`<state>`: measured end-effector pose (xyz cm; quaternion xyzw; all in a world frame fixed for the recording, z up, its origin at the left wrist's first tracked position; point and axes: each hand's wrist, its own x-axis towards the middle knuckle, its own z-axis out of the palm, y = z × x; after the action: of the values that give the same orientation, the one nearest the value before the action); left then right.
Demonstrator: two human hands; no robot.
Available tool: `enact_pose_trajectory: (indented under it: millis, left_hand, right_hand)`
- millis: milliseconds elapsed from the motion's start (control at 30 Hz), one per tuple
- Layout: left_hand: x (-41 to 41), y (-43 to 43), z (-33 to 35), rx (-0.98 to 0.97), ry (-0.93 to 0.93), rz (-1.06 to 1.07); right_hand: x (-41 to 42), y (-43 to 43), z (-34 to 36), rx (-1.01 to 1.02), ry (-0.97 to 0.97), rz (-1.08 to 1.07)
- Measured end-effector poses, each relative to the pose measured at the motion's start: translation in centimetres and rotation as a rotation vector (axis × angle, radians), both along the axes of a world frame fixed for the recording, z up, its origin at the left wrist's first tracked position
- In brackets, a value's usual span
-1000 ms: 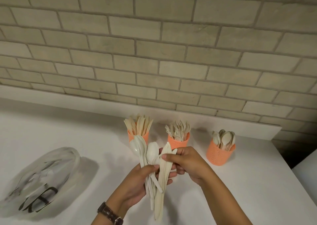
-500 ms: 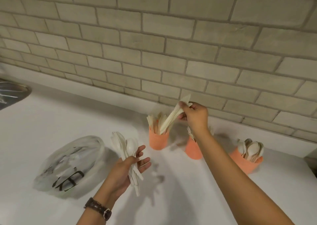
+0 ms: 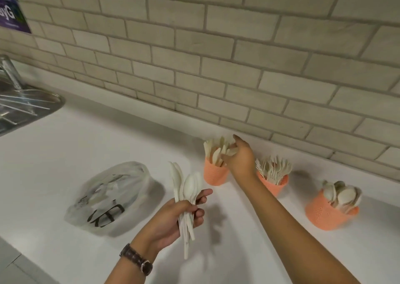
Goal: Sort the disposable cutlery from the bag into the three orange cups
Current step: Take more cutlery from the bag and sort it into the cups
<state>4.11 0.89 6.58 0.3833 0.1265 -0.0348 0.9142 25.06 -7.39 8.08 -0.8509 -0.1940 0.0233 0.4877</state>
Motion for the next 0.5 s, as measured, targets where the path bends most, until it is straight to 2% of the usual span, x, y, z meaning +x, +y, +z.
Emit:
enact_pose_trajectory:
  millis: [67,167,267,433,500]
  left_hand:
    - [0.6,-0.5,-0.1,0.051,-0.001,0.003]
    - [1.6,-1.5,0.0,0.172,-0.026,0.007]
    - [2.6,-2.9,0.5,0.333,-0.048,-0.024]
    - [4.6,-5.9,0.3,0.628,-0.032,-0.121]
    - [5.4,-7.3,0.1,0.65,-0.047,-0.17]
  right_hand:
    - [-1.5,-1.9,1.1,0.025,-0.062,-0.081]
    - [-5.4,-5.5,2.5,0.216,0.133,-0.039]
    - [-9.0,-8.5,3.3,0.297,0.384,0.077]
    - [-10.6,-11.5,2.7,0.345,0.495,0.009]
    - [-10.6,-12.8,2.6,0.39,0.519,-0.041]
